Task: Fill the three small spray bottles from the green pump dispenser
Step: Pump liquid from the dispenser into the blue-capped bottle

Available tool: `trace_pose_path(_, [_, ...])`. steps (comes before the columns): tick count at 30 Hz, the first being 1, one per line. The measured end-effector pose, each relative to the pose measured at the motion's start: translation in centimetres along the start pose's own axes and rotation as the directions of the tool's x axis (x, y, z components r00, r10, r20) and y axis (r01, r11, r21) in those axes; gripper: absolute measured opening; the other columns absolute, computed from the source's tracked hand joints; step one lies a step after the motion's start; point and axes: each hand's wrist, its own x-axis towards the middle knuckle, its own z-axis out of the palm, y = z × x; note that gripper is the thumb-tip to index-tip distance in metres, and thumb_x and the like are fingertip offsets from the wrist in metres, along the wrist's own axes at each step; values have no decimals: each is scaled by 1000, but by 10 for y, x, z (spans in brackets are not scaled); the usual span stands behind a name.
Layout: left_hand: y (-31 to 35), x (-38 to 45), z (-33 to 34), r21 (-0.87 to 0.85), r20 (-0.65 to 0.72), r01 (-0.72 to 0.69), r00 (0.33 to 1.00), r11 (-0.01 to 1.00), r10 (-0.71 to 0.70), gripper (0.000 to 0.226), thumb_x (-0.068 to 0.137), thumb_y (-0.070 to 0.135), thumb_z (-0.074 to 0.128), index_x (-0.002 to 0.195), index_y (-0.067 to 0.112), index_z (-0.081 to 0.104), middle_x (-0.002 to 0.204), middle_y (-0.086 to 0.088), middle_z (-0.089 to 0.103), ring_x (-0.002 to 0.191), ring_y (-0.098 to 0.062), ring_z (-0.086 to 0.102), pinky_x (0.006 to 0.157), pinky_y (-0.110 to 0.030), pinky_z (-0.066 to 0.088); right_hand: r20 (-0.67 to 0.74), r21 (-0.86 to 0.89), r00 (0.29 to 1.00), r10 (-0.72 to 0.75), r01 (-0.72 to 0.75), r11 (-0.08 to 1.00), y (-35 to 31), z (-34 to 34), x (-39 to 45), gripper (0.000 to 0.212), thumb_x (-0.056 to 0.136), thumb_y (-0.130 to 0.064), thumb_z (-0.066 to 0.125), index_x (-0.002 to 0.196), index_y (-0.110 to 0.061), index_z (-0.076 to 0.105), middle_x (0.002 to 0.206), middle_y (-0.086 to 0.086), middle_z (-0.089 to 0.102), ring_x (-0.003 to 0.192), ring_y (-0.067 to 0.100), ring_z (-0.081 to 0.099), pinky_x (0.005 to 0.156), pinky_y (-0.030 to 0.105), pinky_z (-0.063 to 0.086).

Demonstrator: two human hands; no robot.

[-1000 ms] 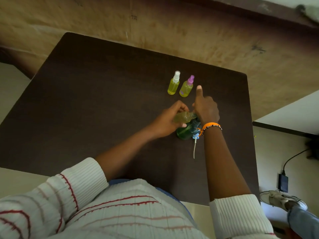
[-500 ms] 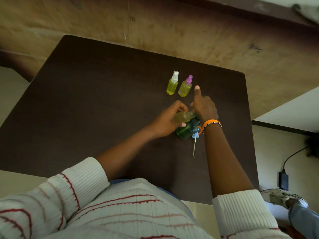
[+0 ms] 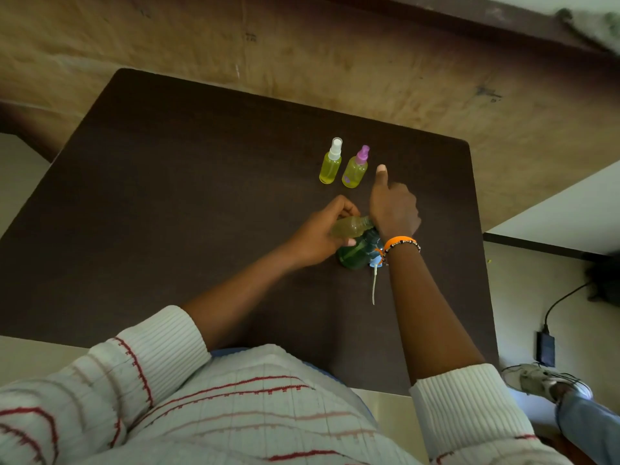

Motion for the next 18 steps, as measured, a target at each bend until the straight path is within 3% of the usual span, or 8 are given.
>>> trace_pose_path(5, [2, -2, -1, -5, 7, -9, 1000, 1000, 9, 40, 74, -4, 69, 100, 16, 46, 94, 9, 53, 88, -4, 52, 80, -18, 41, 99, 43, 995, 17, -22, 999, -3, 1, -2, 88, 80, -73, 13, 113, -13, 69, 120, 11, 67, 115, 32, 57, 107, 55, 32])
trace_pose_path(8, [3, -2, -1, -6, -3, -17, 1000, 1000, 17, 40, 75, -5, 69, 100, 16, 46, 96, 7, 53, 91, -6, 52, 82, -16, 40, 82, 47, 996, 17, -21, 999, -2, 0, -4, 83, 86, -71, 16, 114, -12, 68, 122, 12, 65, 116, 32, 56, 108, 55, 32])
trace_pose_path(13, [4, 0, 1, 20, -7, -11, 1000, 1000, 11, 41, 73, -6, 69, 99, 15, 46, 98, 3, 54, 92, -9, 52, 81, -17, 41, -115, -44, 992, -47, 42, 998, -1, -2, -6, 63, 99, -56, 27, 113, -10, 67, 124, 14, 63, 119, 33, 55, 110, 50, 30])
trace_pose_path(18, [1, 0, -1, 14, 9, -4, 1000, 1000, 4, 40, 74, -4, 69, 99, 16, 45, 98, 4, 54, 93, -9, 53, 84, -25, 43, -64, -7, 997, -36, 36, 999, -3, 0, -6, 65, 99, -58, 24, 115, -10, 66, 126, 13, 62, 119, 33, 54, 110, 51, 29])
